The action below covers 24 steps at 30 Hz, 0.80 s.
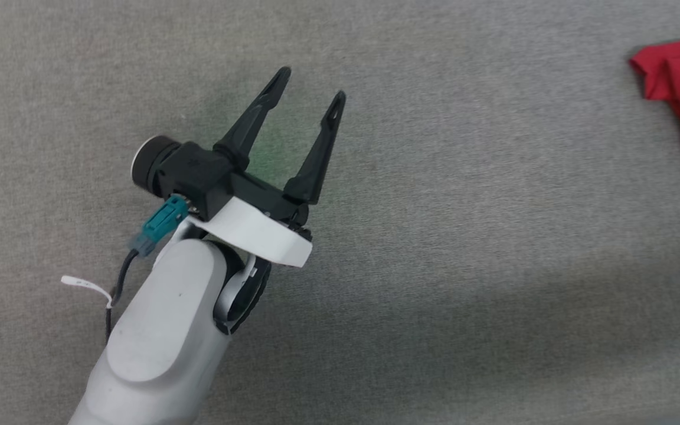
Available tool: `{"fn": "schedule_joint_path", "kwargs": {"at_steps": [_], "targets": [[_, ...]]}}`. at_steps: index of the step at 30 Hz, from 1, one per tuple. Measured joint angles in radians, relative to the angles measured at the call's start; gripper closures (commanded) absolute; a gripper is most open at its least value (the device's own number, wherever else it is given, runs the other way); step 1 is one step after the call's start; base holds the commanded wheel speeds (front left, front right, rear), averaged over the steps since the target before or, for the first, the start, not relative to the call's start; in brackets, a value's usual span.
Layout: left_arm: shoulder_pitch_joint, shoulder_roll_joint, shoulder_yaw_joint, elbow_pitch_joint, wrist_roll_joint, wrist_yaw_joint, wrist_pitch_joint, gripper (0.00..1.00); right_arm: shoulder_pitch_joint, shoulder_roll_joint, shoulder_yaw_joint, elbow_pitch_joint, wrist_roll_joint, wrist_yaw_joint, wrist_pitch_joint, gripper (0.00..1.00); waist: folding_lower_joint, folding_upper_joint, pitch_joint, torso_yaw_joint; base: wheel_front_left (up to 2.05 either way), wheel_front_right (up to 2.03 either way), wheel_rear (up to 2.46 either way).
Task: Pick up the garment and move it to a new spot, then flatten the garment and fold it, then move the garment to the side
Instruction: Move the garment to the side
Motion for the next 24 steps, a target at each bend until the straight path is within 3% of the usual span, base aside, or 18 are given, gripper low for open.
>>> {"fn": "schedule_joint_path", "kwargs": {"at_steps": [5, 7, 8, 9, 10, 11, 24], "targets": [[-0.013, -0.003, -0.008, 0.006, -0.002, 0.0, 0.0, 0.0, -0.019, 0.056, 0.014, 0.104, -0.03, 0.0, -0.055, 1.0, 0.0, 0.0, 0.023, 0.019, 0.0, 0.0, 0.0], [-0.014, -0.002, -0.006, 0.006, -0.003, 0.0, 0.0, 0.0, -0.03, 0.071, 0.016, 0.14, -0.035, 0.0, -0.077, 0.93, 0.0, 0.0, 0.031, 0.027, 0.0, 0.0, 0.0], [-0.015, -0.001, -0.004, 0.006, -0.002, 0.0, 0.0, 0.0, -0.037, 0.076, 0.018, 0.155, -0.038, 0.0, -0.085, 0.82, 0.0, 0.0, 0.034, 0.031, 0.0, 0.0, 0.0], [-0.015, 0.0, 0.0, 0.006, -0.002, 0.0, 0.0, 0.0, -0.044, 0.082, 0.017, 0.167, -0.042, 0.0, -0.098, 0.6, 0.0, 0.0, 0.036, 0.034, 0.0, 0.0, 0.0], [-0.015, 0.001, 0.007, 0.004, -0.003, 0.0, 0.0, 0.0, -0.051, 0.088, 0.018, 0.176, -0.043, 0.0, -0.108, 0.37, 0.0, 0.0, 0.037, 0.036, 0.0, 0.0, 0.0], [-0.015, 0.002, 0.014, 0.002, -0.003, 0.0, 0.0, 0.0, -0.058, 0.094, 0.019, 0.184, -0.043, 0.0, -0.113, 0.01, 0.0, 0.0, 0.037, 0.037, 0.0, 0.0, 0.0], [0.073, 0.004, 0.127, -0.029, -0.002, 0.0, 0.0, 0.0, -0.084, 0.118, 0.04, 0.166, 0.013, 0.0, -0.217, 0.0, 0.0, 0.0, -0.024, 0.021, 0.0, 0.0, 0.0]]}}
